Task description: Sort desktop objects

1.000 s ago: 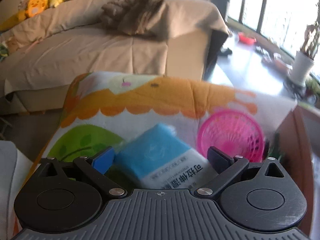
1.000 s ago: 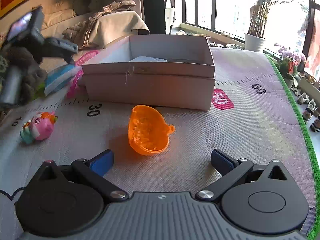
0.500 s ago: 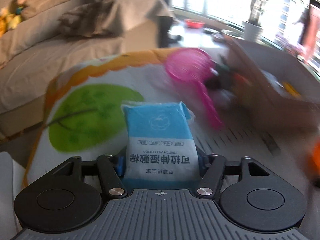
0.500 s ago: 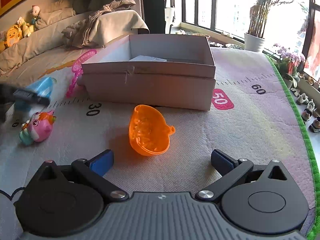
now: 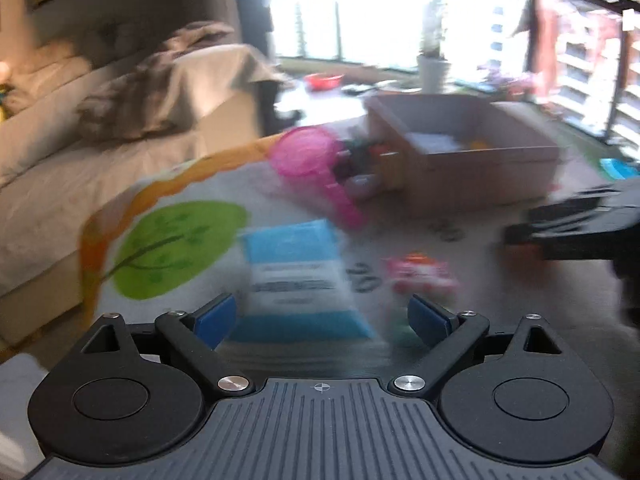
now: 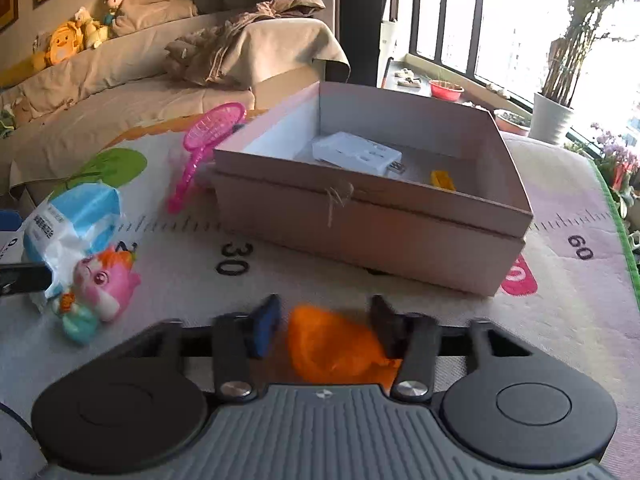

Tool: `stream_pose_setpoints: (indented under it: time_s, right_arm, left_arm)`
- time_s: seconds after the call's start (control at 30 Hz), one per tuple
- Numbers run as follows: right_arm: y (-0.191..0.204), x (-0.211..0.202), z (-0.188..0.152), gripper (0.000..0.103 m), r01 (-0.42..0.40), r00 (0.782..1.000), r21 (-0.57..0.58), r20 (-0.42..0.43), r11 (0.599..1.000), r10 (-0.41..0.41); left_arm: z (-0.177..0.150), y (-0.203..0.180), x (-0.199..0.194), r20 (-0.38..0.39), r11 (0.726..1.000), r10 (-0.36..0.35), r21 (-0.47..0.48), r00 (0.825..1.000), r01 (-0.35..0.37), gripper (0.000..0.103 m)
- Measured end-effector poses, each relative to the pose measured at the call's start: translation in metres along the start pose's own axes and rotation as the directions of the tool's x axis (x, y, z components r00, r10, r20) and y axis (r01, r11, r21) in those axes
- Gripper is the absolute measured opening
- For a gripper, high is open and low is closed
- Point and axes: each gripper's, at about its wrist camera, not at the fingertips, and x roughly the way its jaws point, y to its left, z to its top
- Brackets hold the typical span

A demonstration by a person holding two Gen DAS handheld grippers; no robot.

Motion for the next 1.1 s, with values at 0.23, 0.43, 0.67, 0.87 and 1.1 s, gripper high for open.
stream_pose_setpoints:
  time_s: [0.23, 0.43, 0.67, 0.87, 1.1]
  right_arm:
    - [-0.001, -0.020, -0.013, 0.029, -0.011, 1.000, -0.009, -0.014, 1.000, 0.011]
    - [-0.008, -0.048, -0.029, 0.042, 0.003, 1.000, -0.009, 0.011, 1.000, -0.003]
    - [-0.021, -0.057, -0.043, 0.074, 0.053, 0.999, 0.009, 0.013, 0.999, -0.053]
    - [-0.017, -0.056, -0.047, 0.074, 0.014, 1.000, 0.024, 0.011, 1.000, -0.014]
    - [-0.025, -0.047, -0.046, 0.068, 0.001, 1.000, 0.089, -0.014, 0.996, 0.000]
  left_arm:
    - [-0.002, -0.034, 0.016, -0.037, 0.987, -0.147, 0.055, 0.989, 0.148, 0.097]
    - [0.003, -0.057, 0.037, -0.081, 0.971, -0.224, 0.063, 0.971, 0.230, 0.097]
    - [-0.002, -0.056, 0.054, -0.111, 0.991, -0.097, 0.086, 0.989, 0.107, 0.098]
    - [0.003, -0.041, 0.049, -0.101, 0.994, -0.090, 0.053, 0.991, 0.096, 0.097]
    - [0.009, -0.048, 0.060, -0.138, 0.998, -0.067, -0.020, 0.988, 0.065, 0.078]
